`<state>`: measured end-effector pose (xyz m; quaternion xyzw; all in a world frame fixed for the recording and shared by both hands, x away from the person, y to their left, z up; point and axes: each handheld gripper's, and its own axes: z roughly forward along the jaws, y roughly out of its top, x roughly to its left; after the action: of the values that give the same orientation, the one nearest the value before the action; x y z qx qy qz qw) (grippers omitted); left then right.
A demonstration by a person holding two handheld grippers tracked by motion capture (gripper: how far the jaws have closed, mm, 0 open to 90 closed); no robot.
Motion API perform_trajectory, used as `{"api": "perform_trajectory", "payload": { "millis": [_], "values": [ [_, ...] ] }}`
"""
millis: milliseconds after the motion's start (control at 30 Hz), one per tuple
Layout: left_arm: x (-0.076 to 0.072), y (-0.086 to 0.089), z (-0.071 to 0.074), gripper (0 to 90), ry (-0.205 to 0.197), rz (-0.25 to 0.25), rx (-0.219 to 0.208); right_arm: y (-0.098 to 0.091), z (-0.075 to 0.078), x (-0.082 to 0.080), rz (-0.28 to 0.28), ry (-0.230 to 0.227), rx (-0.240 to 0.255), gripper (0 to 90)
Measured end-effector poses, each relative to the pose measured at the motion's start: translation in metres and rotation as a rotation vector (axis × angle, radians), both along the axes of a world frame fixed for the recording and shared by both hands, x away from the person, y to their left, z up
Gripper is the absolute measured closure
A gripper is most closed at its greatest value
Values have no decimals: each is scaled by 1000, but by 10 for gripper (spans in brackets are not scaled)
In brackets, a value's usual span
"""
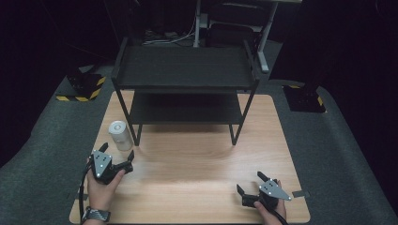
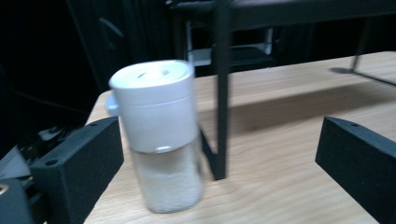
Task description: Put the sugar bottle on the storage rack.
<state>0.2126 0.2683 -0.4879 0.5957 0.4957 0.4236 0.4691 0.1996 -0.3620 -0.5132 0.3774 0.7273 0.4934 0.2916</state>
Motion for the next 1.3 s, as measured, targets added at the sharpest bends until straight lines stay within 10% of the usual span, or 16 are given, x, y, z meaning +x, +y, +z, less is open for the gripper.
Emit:
{"api": "perform_trajectory", "payload": {
  "millis": [400, 1300],
  "values": [
    [35, 5, -11, 67, 45, 41, -14, 0, 0, 0, 3, -4, -1, 1],
    [60, -4, -27, 195, 9, 124, -66, 0, -2, -2, 0, -14, 0, 1]
  ]
}}
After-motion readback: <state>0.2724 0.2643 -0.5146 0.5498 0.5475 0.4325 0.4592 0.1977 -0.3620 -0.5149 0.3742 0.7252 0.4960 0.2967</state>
